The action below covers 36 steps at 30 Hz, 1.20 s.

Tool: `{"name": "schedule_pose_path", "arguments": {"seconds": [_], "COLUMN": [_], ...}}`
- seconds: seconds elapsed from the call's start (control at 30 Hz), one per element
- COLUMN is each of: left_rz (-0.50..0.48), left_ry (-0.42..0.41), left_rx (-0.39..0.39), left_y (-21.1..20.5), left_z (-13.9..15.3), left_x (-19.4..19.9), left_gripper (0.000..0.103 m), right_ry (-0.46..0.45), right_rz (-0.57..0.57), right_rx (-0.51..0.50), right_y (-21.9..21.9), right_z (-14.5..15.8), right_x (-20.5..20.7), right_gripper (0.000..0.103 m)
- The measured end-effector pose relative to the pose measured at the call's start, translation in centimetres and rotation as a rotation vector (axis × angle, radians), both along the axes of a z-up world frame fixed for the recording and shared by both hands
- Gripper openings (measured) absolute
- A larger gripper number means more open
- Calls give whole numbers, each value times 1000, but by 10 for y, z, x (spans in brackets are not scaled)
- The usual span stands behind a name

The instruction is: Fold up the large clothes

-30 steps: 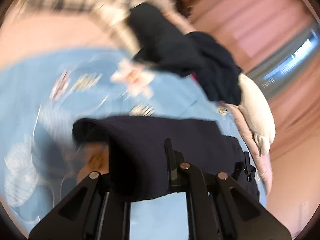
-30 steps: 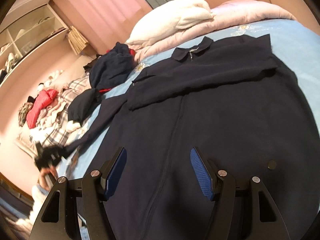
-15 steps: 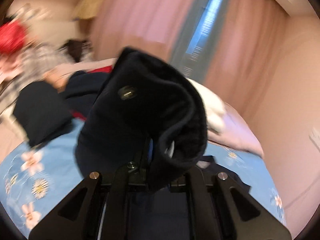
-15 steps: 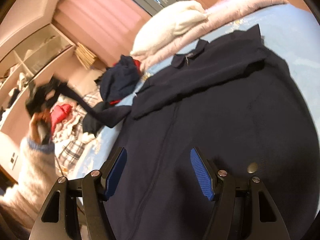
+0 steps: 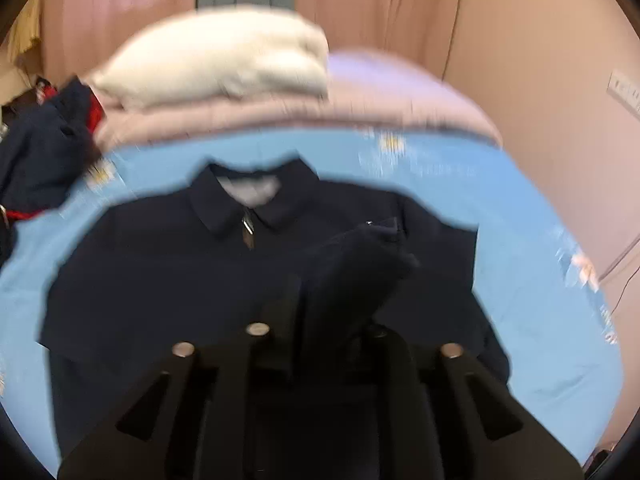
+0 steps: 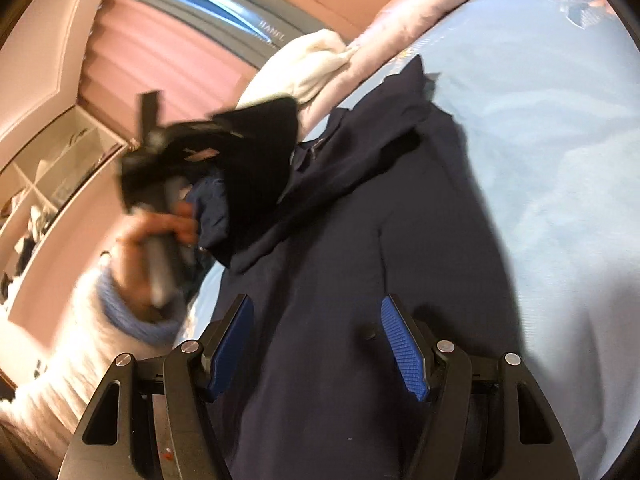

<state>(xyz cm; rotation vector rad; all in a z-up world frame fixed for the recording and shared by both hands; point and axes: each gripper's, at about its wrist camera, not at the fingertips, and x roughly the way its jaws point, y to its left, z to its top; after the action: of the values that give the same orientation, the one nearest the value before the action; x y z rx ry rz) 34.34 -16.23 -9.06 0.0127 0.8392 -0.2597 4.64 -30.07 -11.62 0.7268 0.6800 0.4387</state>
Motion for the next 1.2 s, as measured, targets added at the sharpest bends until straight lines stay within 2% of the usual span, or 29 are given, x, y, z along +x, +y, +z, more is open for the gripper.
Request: {"name": "schedule_pose_path", "arguments": {"seconds": [0.03, 0.07, 0.1, 0.2, 0.23, 0.33, 0.4, 0.5, 0.57, 0.7, 0.8, 0.87, 1.0, 1.07, 1.1, 1.13, 1.2], "left_rz": [-2, -12, -28, -92, -121, -189, -172, -51, 38, 167, 236, 264, 284, 292, 297, 301, 306], "left_ry": [35, 76, 105, 138, 155, 138, 93, 32, 38, 101, 116, 112, 126, 133, 134, 133, 131], "left_rx": [5, 2, -2, -23, -53, -192, -240, -223, -216, -353, -452, -491, -521, -528, -533, -536, -539], "left_y": [-10, -12, -17, -15, -6, 35, 74, 136, 178, 253, 290, 306, 326, 334, 337, 342, 349], "left_z": [-8, -17, -23, -25, -22, -1, 10, 14, 5, -21, -36, -42, -47, -50, -50, -52, -55], "left_x": [2, 4, 3, -12, -19, -49, -66, -81, -85, -96, -111, -121, -137, -138, -138, -139, -140], "left_gripper": [59, 83, 87, 88, 88, 88, 92, 95, 96, 96, 96, 96, 96, 96, 96, 96, 96], "right_ry": [4, 5, 8, 17, 23, 31, 36, 39, 39, 91, 138, 221, 282, 307, 305, 298, 284], "right_rz": [-3, -5, -5, -12, -19, -35, -35, -28, -18, 36, 74, 52, 17, -30, -47, -63, -101], "right_rx": [2, -2, -5, 5, 13, 29, 34, 22, 5, -35, 38, 92, 238, 265, 274, 263, 188], "right_y": [-1, -1, -4, -7, -8, -10, -10, -5, 2, 26, 37, 42, 48, 48, 48, 49, 51], "right_z": [0, 1, 0, 0, -1, 3, 10, 27, 43, 54, 42, 25, -6, -14, -15, -13, -1], "right_x": [1, 0, -2, -6, -5, -5, -3, 6, 21, 73, 112, 137, 168, 178, 182, 186, 190], "right_gripper": [67, 67, 67, 67, 67, 67, 67, 67, 67, 67, 67, 67, 67, 67, 54, 32, 15]}}
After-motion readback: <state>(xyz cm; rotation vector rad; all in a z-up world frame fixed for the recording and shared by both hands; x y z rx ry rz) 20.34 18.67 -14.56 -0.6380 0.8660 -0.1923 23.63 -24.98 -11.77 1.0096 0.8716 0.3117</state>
